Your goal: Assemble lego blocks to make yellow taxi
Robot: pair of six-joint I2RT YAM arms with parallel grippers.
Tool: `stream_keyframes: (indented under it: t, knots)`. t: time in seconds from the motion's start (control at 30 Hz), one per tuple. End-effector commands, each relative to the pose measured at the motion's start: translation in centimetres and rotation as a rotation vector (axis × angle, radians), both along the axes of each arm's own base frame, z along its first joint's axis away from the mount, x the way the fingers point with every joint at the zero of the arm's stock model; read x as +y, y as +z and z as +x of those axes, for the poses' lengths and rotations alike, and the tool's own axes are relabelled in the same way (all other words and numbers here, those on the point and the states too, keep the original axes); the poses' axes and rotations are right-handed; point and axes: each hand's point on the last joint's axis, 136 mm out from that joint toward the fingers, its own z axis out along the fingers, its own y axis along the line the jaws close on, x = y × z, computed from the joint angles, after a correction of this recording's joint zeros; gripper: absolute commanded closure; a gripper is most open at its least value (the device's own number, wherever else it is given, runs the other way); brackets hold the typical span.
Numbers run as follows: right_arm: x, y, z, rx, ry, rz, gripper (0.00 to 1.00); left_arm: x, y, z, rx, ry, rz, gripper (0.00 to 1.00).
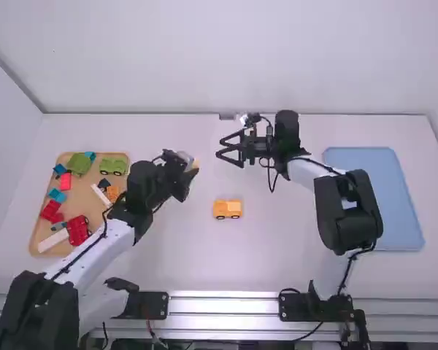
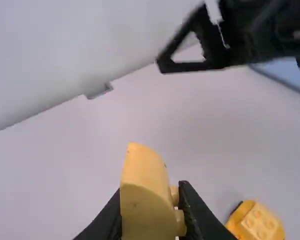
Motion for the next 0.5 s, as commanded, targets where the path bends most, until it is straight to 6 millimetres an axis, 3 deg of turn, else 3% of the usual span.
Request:
stream_keyframes:
  t: [0.0, 0.17, 0.33, 0.47]
  knots:
    - [-0.3, 0.9, -1.4, 0.032, 0.119, 0.037, 0.14, -1.2, -0.5, -0.5, -0.059, -0.083, 0.091, 0.98]
    - [-0.3, -1.0, -1.4, 0.094, 0.085, -0.004, 0.2, -1.6, -0.9, 0.4, -0.092, -0.053, 0.132, 0.98]
    - [0.6, -4.2, -1.1, 0.169, -0.01, -0.121, 0.22, -1.6, -2.0, 2.0, -0.113, 0.016, 0.167, 0.98]
    - [0.4, -4.2, -1.1, 0.156, -0.006, -0.118, 0.23, -1.5, -3.0, 3.1, -0.109, 0.053, 0.188, 0.98]
